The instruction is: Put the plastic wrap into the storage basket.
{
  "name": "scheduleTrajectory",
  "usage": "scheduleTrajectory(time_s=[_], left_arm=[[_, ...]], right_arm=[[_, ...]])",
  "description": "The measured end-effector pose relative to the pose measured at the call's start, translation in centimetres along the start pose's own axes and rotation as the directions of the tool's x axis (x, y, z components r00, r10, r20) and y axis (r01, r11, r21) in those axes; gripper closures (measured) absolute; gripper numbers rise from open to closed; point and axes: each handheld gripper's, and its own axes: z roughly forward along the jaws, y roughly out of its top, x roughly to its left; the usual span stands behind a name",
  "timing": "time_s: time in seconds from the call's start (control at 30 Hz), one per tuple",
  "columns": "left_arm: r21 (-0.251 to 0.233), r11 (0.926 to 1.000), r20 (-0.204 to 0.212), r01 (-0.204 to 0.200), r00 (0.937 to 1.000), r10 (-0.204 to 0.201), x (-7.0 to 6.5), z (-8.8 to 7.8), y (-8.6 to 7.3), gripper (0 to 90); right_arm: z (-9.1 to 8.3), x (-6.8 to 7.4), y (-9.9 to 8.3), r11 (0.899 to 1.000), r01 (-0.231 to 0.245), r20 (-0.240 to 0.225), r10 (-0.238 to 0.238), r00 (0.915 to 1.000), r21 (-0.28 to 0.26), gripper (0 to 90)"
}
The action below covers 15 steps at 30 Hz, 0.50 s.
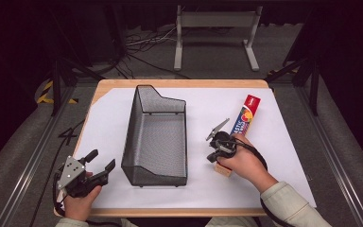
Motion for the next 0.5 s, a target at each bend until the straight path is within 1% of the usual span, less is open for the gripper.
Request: scheduleTrajectory(time_s=[0.1, 0.13, 0.2, 0.47, 0.5], left_arm=[[0.003, 1.0000, 0.000, 0.000, 1.0000, 0.000, 0.0, 0.0, 0.0, 28.1], [0.002, 1.0000, 0.000, 0.000, 1.0000, 0.000, 0.0, 0.0, 0.0, 28.1], [0.002, 1.0000, 0.000, 0.000, 1.0000, 0.000, 0.0, 0.0, 0.0, 28.1], [0.005, 1.0000, -0.002, 0.000, 1.0000, 0.000, 0.0, 0.0, 0.0, 28.1], [0.007, 1.0000, -0.002, 0.000, 1.0000, 0.000, -0.1, 0.0, 0.0, 28.1]], right_arm=[[-0.3, 0.0, -0.3, 1.000, 0.003, -0.001, -0.003, 1.0000, 0.029, 90.0], [-0.3, 0.0, -0.5, 0.999, 0.004, -0.005, -0.004, 1.0000, 0.031, 90.0], [-0.6, 0.0, -0.9, 0.999, -0.009, -0.021, 0.009, 0.9997, 0.033, 90.0], [-1.6, 0.0, -2.8, 0.998, -0.034, -0.037, 0.036, 0.9986, 0.058, 90.0], [-1.8, -0.1, -3.1, 0.997, -0.031, -0.031, 0.033, 0.9990, 0.064, 90.0]])
